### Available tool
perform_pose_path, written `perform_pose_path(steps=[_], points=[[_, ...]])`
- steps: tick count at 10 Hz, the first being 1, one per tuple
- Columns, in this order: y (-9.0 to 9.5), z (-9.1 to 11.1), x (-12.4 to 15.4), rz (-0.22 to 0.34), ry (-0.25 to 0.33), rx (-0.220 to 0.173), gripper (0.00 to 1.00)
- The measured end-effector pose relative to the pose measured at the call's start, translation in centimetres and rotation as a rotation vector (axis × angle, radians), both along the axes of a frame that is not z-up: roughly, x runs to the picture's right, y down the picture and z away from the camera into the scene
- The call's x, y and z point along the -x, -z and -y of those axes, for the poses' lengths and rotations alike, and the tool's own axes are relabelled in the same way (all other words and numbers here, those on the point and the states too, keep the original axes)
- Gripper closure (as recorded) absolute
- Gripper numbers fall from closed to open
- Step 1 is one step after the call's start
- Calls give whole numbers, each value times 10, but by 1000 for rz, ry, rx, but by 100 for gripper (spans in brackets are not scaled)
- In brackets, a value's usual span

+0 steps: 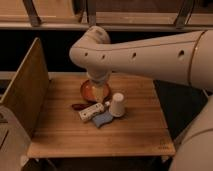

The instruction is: Move the arm in a circular motion

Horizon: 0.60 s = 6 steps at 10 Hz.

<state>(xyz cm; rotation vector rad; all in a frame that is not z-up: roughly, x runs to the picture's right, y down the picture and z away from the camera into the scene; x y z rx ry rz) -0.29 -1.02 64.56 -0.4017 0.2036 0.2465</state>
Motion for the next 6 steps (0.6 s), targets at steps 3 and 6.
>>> perform_pose_path(steps=[3, 6], points=[[-9, 31, -8, 3, -12, -48, 20], [-42, 101, -40, 87, -70, -158, 20]])
